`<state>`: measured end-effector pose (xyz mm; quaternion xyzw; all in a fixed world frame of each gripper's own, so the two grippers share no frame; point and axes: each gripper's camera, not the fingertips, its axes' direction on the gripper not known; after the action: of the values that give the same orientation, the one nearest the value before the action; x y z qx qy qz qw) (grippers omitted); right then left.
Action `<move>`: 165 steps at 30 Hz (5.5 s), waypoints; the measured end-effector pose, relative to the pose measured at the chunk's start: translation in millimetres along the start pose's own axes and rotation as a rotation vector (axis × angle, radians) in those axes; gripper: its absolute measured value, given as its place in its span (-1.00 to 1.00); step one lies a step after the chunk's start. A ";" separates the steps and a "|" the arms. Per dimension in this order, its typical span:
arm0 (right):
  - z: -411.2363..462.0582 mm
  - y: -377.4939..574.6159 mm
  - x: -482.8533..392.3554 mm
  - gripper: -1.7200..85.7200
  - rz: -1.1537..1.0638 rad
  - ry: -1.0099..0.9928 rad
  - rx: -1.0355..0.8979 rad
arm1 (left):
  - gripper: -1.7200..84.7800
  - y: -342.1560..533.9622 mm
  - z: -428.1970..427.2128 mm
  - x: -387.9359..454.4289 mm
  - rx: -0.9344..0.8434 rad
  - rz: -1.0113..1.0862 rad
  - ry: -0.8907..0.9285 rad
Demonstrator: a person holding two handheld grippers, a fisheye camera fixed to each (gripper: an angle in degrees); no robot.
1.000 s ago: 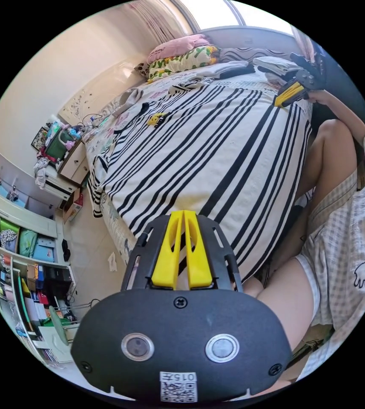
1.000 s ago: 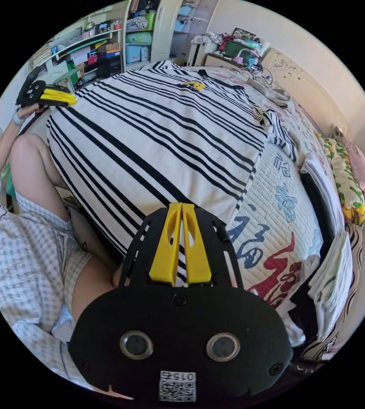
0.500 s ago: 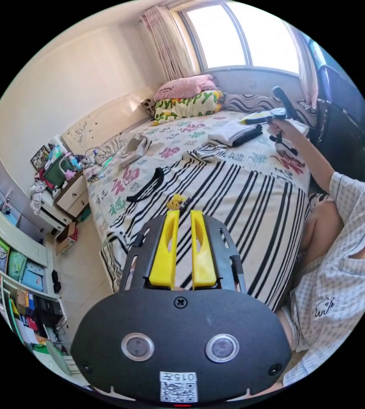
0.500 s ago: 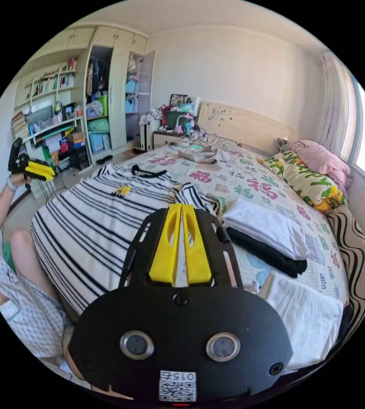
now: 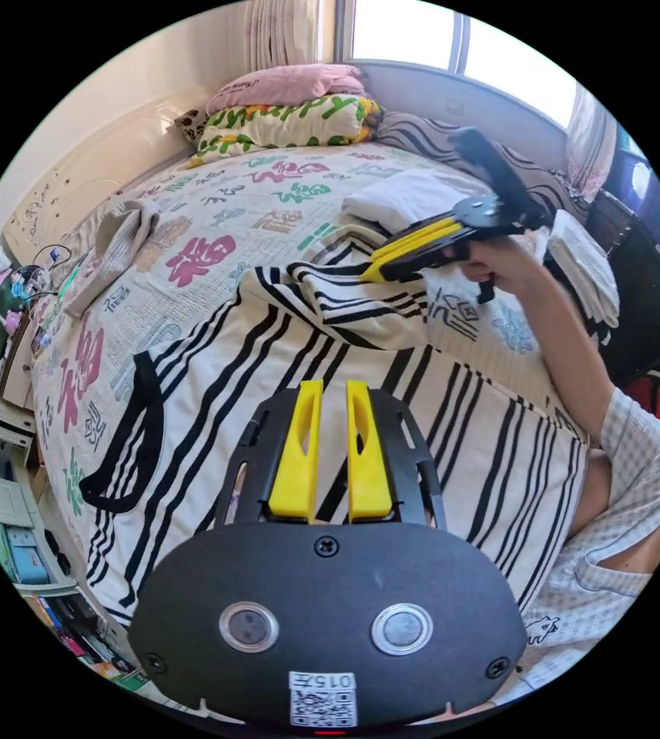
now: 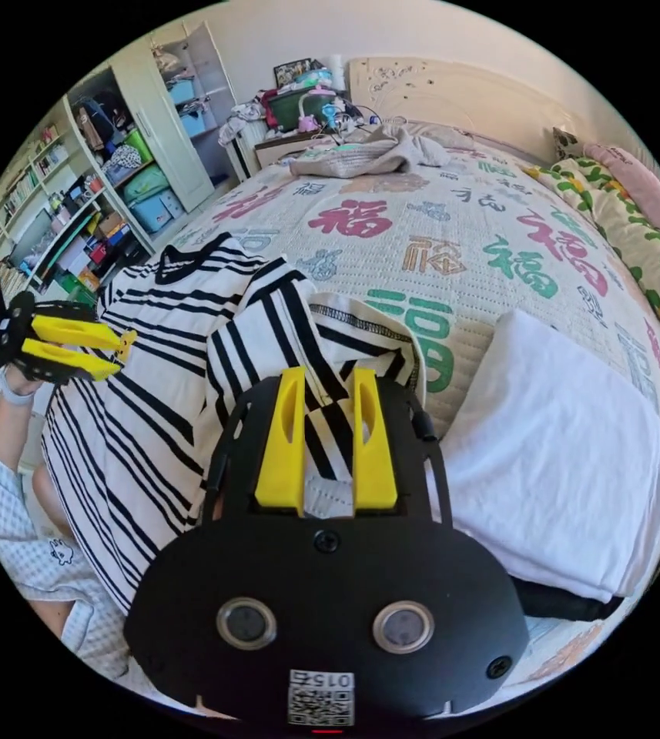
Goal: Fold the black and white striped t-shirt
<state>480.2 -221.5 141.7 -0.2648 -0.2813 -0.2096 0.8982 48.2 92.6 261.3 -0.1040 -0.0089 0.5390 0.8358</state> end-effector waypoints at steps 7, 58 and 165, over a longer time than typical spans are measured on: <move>-39.7 20.6 3.5 -0.90 -0.121 -0.053 -0.152 | -0.87 -30.5 0.2 -5.6 -0.081 0.069 -0.034; -143.4 9.5 -10.0 -0.96 -0.128 0.104 -0.061 | -0.97 -268.1 -8.2 -48.1 0.232 -0.324 0.256; -65.4 -71.4 -79.1 -0.83 -0.458 -0.160 -0.132 | -0.75 81.9 -96.2 -183.6 0.303 -0.575 0.199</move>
<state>408.9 -297.4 72.7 -0.2681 -0.3900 -0.4038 0.7829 -90.1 -56.4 170.1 -0.0241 0.1242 0.2635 0.9563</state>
